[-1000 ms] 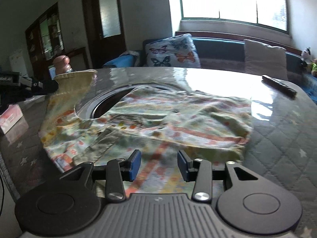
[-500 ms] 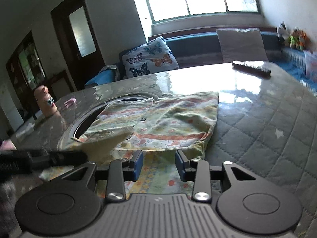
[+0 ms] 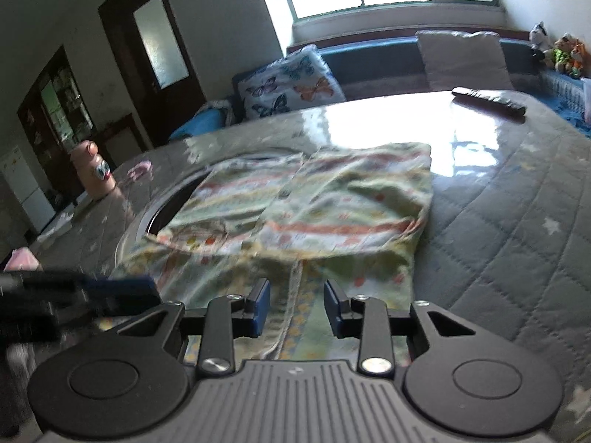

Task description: Fold clothes

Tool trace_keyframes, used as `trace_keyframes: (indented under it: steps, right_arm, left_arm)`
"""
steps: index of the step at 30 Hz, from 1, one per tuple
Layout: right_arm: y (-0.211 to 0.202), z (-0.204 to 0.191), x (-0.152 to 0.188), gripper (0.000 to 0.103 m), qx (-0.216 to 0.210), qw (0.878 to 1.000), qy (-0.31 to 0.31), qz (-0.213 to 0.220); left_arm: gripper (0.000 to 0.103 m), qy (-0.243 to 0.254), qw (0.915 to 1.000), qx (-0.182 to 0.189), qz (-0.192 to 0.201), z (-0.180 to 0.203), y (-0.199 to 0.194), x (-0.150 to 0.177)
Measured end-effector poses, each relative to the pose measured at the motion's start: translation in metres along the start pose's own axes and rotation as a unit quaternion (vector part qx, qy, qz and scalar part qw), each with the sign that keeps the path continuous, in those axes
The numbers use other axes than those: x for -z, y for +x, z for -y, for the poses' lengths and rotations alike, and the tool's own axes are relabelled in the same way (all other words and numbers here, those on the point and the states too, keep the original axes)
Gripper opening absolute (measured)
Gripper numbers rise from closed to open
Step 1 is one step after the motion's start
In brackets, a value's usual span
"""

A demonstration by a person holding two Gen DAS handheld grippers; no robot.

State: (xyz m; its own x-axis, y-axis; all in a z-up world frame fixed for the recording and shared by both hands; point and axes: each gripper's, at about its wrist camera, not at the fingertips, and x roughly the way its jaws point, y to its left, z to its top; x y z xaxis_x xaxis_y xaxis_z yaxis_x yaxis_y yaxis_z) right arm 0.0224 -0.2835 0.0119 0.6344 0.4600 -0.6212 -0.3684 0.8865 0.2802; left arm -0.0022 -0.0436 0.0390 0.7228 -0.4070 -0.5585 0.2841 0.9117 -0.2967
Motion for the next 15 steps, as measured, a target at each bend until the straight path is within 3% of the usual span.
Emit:
trace_keyframes:
  steps: [6,10,15]
  right_arm:
    - [0.016,-0.010,0.004,0.024,0.002,1.000,-0.010,-0.011]
    - [0.016,-0.016,0.004,0.008,0.014,1.000,-0.020,-0.007]
    - [-0.001,-0.024,-0.004,0.007,0.029,0.999,-0.040,0.020]
  left_arm:
    - [0.036,-0.023,0.9964,-0.080,0.016,-0.043,-0.014,-0.002]
    - [0.036,-0.037,0.9924,-0.116,0.018,-0.064,-0.019,0.000]
    - [0.036,-0.045,0.9881,-0.146,0.013,-0.083,-0.022,0.005]
